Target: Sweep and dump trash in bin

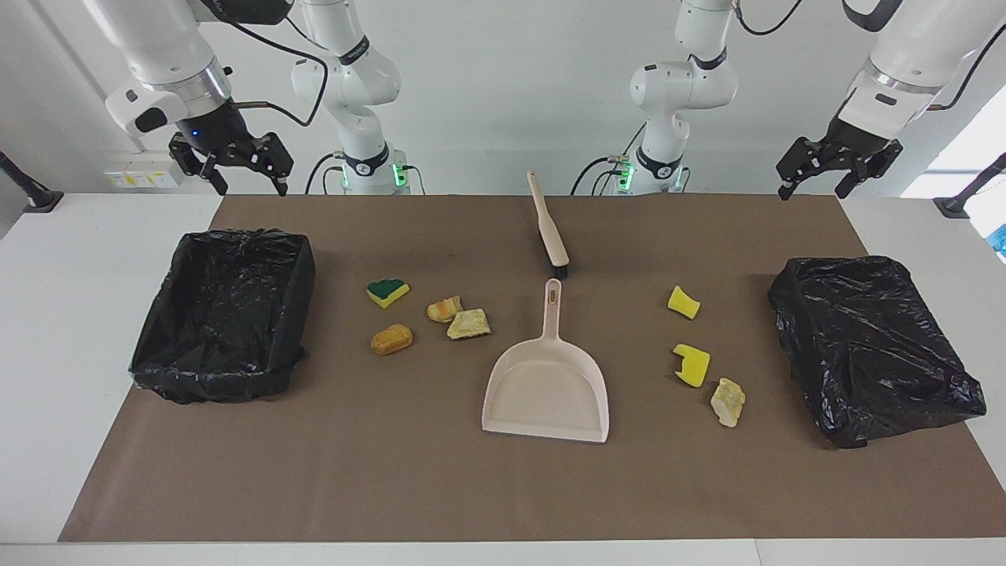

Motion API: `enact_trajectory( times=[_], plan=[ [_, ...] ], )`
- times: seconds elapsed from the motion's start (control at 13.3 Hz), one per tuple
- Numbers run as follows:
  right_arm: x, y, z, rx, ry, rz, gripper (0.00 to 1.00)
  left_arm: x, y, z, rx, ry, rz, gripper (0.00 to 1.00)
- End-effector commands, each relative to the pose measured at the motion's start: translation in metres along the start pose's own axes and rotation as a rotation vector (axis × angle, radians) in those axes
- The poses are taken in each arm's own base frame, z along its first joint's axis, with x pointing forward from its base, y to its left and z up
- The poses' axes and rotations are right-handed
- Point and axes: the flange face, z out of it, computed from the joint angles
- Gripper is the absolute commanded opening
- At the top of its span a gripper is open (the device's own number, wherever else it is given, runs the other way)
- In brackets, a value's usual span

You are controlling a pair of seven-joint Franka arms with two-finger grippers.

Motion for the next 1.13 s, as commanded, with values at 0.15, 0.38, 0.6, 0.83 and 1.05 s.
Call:
enact_trajectory(
  times=[0.15,0.38,0.6,0.83,1.05],
  plan=[
    [-0.005,0.006,-0.001,0.005,-0.011,-0.012,1.00,-0.007,-0.003,-0.002,0.013,-0.006,0.029,1.00],
    [-0.005,0.004,-0.001,0.008,-0.008,-0.008,1.00,-0.006,-0.002,-0.002,0.010,-0.005,0.012,1.00],
    [-0.004,0.004,-0.002,0.012,-0.001,-0.011,1.00,-0.011,0.003,0.003,0.007,-0.008,0.023,1.00],
    [-0.004,0.003,-0.002,0.012,-0.001,-0.013,1.00,-0.012,0.006,0.005,0.004,-0.010,0.032,1.00],
    [-0.004,0.003,-0.002,0.012,-0.001,-0.013,1.00,-0.019,0.030,0.029,0.005,-0.053,0.070,1.00]
  ],
)
